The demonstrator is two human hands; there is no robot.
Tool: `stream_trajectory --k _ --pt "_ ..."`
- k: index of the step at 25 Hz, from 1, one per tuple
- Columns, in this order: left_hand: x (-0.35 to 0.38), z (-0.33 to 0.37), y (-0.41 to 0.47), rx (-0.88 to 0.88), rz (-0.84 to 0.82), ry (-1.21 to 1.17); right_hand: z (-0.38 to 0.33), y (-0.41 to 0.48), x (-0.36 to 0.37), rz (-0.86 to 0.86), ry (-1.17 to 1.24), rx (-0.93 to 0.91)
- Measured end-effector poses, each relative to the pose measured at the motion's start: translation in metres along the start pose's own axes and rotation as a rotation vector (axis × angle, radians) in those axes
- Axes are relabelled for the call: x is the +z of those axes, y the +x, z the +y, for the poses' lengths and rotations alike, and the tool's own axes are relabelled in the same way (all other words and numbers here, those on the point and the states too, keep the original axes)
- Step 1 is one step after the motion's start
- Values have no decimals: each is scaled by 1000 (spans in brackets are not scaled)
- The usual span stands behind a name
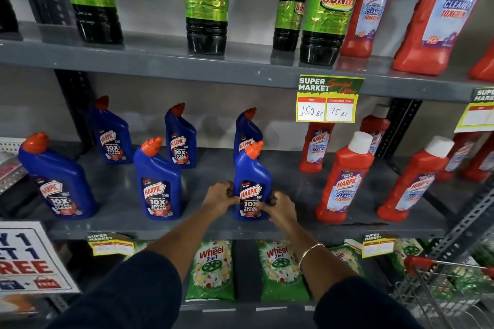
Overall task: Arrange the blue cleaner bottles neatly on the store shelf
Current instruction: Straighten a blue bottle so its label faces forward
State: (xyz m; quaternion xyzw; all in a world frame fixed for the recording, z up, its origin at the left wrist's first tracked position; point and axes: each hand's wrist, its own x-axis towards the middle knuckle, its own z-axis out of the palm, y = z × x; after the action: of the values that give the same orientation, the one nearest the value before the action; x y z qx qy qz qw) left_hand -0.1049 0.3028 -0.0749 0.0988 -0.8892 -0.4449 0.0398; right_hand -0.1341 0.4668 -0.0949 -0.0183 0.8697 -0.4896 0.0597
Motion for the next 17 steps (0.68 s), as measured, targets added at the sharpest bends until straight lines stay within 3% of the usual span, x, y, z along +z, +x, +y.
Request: stream_trajectory --k 17 --pt "-1 -4 -1 -29 35 8 2 6 4 1 -6 2"
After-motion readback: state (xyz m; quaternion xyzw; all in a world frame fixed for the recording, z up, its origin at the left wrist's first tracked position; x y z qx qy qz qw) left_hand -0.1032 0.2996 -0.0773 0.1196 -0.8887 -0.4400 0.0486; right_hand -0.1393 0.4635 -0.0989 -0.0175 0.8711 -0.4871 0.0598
